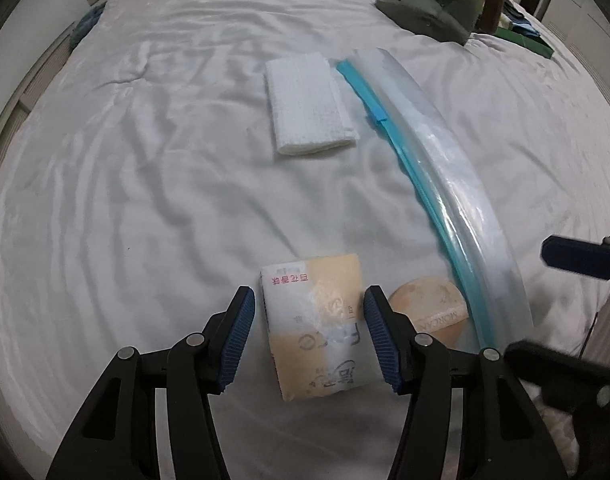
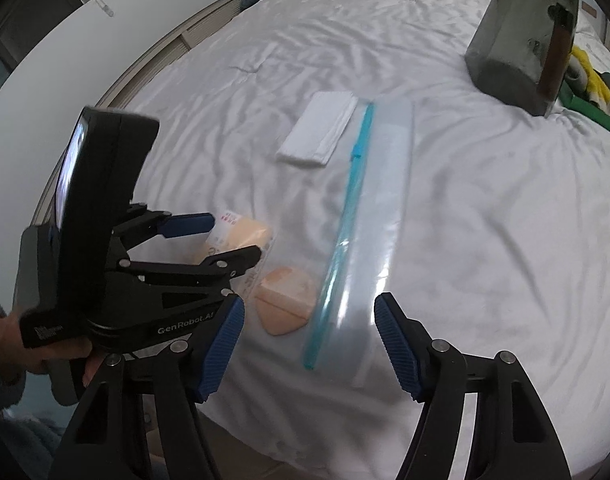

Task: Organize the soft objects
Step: 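Move both tools over the tissue pack and beige sponge on the bed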

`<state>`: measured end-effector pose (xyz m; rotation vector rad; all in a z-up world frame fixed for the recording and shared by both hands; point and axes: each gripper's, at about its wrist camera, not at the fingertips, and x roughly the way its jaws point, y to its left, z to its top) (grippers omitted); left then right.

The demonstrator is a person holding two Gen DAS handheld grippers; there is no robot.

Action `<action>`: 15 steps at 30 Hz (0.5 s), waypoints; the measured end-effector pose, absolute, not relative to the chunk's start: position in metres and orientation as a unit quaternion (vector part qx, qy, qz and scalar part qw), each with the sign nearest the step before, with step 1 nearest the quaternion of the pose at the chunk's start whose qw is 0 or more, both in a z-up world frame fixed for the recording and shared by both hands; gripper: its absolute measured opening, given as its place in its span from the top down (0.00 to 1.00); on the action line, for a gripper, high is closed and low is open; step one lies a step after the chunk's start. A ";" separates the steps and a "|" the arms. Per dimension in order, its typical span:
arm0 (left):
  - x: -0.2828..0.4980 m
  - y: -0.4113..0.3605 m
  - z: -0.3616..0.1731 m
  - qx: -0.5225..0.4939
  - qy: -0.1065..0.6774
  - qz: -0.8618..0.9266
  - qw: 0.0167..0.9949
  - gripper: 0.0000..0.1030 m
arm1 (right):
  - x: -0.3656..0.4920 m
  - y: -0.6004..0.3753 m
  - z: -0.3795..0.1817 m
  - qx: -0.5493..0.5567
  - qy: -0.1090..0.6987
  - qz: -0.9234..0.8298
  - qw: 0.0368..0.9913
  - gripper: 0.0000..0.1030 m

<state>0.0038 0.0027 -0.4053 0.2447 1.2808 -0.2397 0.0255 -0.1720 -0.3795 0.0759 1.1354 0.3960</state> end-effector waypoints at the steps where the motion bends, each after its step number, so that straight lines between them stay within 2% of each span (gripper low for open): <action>1: 0.004 0.004 -0.406 0.113 0.595 -0.114 0.788 0.50 | 0.026 -0.169 -0.381 0.035 0.534 0.186 0.824 0.34; 15: 0.004 0.035 -0.407 0.125 0.596 -0.109 0.786 0.51 | 0.030 -0.144 -0.398 0.026 0.537 0.204 0.818 0.34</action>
